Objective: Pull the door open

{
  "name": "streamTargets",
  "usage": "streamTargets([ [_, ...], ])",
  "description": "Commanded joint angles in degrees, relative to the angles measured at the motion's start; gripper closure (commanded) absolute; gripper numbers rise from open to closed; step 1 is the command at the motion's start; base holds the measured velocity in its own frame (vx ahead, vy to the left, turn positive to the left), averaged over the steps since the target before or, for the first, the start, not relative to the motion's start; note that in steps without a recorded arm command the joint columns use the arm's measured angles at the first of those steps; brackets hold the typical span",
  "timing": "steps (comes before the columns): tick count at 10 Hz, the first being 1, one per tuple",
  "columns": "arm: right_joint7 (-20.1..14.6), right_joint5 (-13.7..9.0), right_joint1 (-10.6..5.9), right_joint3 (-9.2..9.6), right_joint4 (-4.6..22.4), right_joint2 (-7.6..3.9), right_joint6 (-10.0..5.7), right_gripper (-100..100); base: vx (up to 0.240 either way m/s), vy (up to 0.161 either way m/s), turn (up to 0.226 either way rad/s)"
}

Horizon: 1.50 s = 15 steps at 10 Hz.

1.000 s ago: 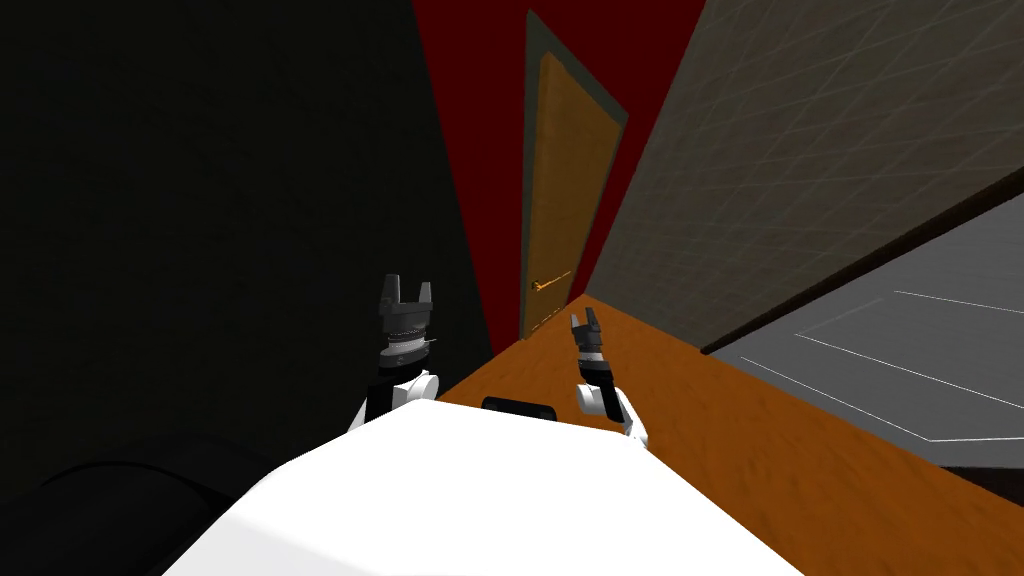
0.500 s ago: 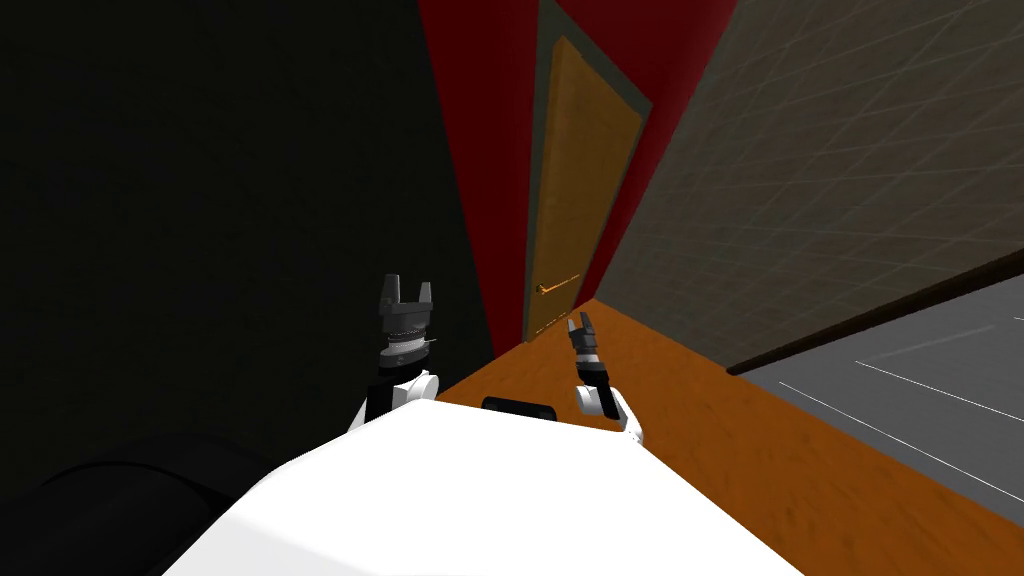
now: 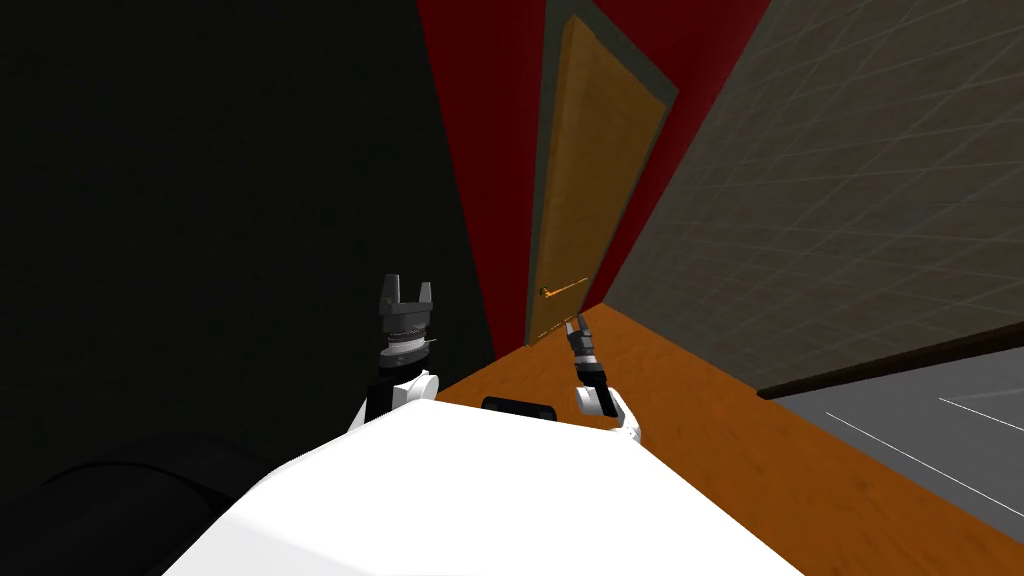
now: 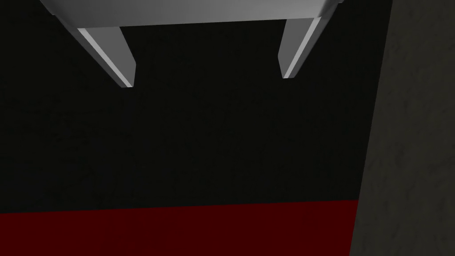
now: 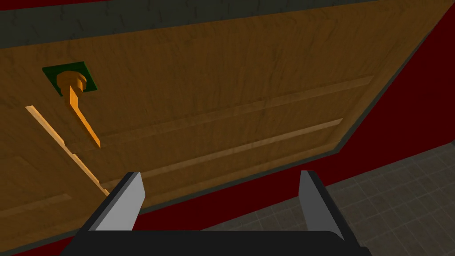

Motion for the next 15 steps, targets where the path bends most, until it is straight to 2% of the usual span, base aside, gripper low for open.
streamTargets([
  [1, -0.2, 0.0, -0.93, 0.12, 2.7, -0.29, -0.93, -100, 0.038, -0.039, 0.081],
  [5, -0.8, -0.1, -3.42, 0.59, 9.6, -1.39, -2.79, -100, 0.054, -0.065, 0.159],
  [6, -1.0, -0.1, -4.03, 0.71, 11.0, -1.64, -3.25, -100, 0.077, -0.088, 0.158],
  [7, -1.0, -0.1, -4.03, 0.71, 11.3, -1.64, -3.25, -100, 0.055, -0.064, 0.043],
  [15, -2.2, -0.3, -8.73, 1.61, 24.4, -3.6, -6.77, -100, 0.059, -0.074, 0.138],
])
